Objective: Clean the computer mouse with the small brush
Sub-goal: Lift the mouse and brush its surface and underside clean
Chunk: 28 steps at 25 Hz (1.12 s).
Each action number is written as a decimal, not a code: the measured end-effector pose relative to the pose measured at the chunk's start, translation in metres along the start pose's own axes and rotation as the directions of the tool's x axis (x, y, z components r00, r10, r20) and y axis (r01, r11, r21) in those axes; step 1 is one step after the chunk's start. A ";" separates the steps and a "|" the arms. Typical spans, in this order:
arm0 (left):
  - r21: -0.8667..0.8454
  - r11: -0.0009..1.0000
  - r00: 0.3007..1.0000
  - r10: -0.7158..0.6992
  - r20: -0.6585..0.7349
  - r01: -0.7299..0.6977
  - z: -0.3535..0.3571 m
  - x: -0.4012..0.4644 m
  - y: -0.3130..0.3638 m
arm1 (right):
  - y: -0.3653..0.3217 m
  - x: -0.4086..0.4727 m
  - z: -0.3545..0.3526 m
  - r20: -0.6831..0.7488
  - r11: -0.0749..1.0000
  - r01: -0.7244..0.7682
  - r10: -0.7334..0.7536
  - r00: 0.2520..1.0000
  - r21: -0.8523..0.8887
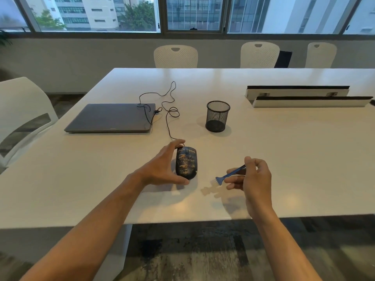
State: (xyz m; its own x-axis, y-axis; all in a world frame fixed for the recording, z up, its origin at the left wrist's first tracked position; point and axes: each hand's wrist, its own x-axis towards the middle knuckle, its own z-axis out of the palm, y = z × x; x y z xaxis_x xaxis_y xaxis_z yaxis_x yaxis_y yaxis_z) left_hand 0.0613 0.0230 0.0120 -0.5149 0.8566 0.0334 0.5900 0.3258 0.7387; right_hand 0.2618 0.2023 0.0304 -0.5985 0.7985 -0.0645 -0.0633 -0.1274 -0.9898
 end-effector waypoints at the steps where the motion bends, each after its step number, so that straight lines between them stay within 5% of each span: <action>1: 0.010 1.000 1.000 -0.001 0.001 0.001 0.003 -0.011 0.003 | 0.001 -0.003 -0.001 0.018 1.000 -0.012 0.011 1.000 0.007; 28: -0.001 0.999 0.999 0.038 -0.011 -0.038 0.060 -0.211 0.044 | 0.015 -0.123 0.020 0.042 0.994 0.108 -0.108 0.993 0.007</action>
State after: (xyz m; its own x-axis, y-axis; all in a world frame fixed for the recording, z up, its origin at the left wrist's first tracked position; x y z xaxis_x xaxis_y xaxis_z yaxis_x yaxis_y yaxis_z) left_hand 0.2331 -0.1195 -0.0030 -0.4993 0.8637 0.0687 0.6086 0.2932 0.7373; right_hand 0.3182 0.0900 0.0256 -0.6211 0.7823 0.0479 -0.1329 -0.0448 -0.9901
